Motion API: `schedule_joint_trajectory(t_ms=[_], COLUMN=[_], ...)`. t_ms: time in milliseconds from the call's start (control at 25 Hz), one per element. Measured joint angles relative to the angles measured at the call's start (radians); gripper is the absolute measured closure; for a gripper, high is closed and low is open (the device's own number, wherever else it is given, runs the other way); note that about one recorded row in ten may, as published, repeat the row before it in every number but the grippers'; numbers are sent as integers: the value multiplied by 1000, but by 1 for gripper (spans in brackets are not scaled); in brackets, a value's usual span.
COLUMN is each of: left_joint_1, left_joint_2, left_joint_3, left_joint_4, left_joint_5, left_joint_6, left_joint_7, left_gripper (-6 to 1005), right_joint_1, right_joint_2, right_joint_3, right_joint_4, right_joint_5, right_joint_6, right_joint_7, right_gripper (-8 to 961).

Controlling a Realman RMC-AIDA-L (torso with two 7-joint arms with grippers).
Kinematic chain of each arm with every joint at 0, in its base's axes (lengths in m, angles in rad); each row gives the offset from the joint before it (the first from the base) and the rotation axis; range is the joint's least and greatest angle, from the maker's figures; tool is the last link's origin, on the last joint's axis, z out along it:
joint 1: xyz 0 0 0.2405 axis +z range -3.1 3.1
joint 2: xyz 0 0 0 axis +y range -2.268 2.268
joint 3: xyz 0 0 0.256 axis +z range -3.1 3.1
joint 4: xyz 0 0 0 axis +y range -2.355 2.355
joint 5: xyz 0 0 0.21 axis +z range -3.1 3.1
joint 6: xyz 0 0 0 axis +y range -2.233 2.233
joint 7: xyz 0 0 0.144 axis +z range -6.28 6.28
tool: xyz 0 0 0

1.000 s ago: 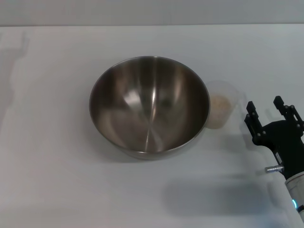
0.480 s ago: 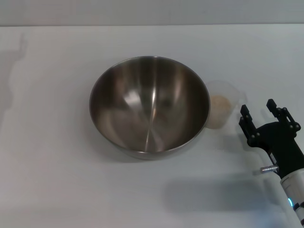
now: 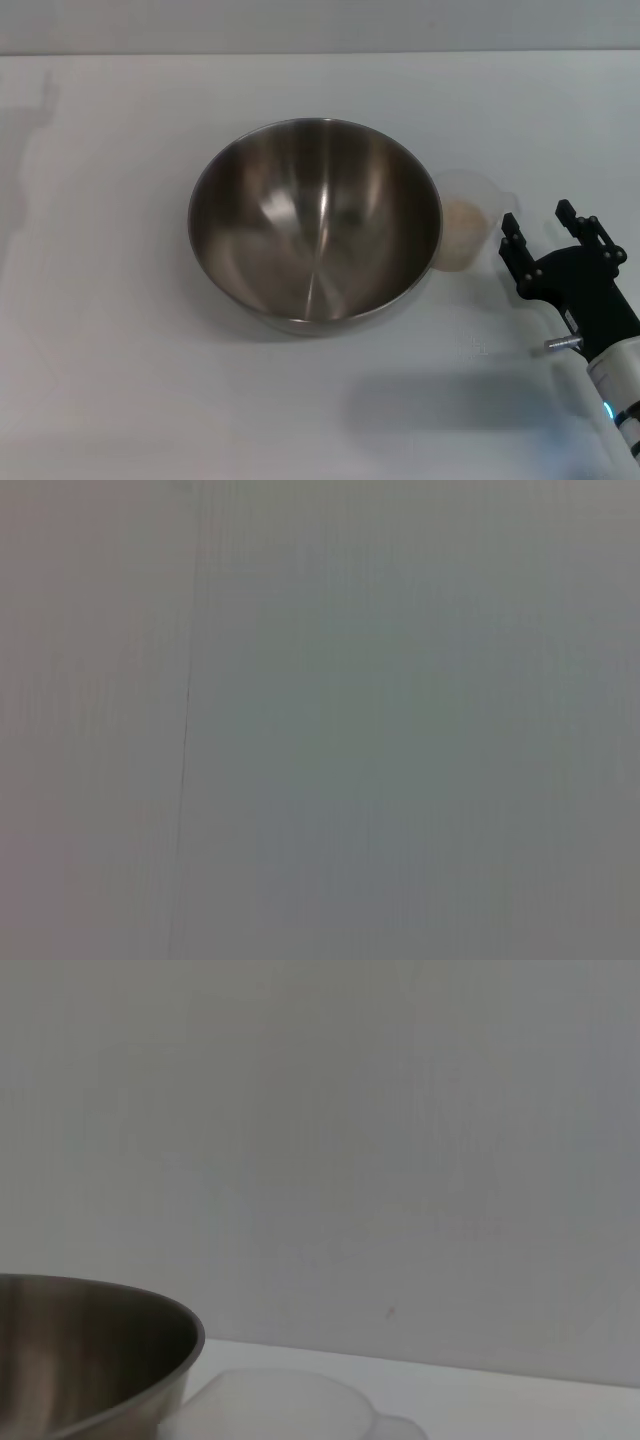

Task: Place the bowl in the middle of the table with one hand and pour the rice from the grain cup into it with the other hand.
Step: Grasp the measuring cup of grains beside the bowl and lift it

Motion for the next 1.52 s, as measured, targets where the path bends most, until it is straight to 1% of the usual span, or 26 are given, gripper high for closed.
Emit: schedule_joint_trajectory(t_ms=[880, 1280, 1520], left_joint_1=[0, 3, 3], left_joint_2=[-3, -5, -5], left_joint_3=[0, -20, -21], left_joint_4=[-5, -5, -6], left_joint_5=[-2, -2, -2], left_joint_6=[1, 3, 3], left_joint_7=[0, 0, 0], left_gripper=[331, 331, 331], right_joint_1=[54, 88, 132], right_joint_2=[1, 1, 1], right_joint_3=[2, 2, 1], right_joint_4=[-47, -61, -90], right_joint_5=[0, 2, 2], right_joint_6=[23, 52, 80], right_joint_7=[50, 57, 96], right_gripper=[328, 326, 395])
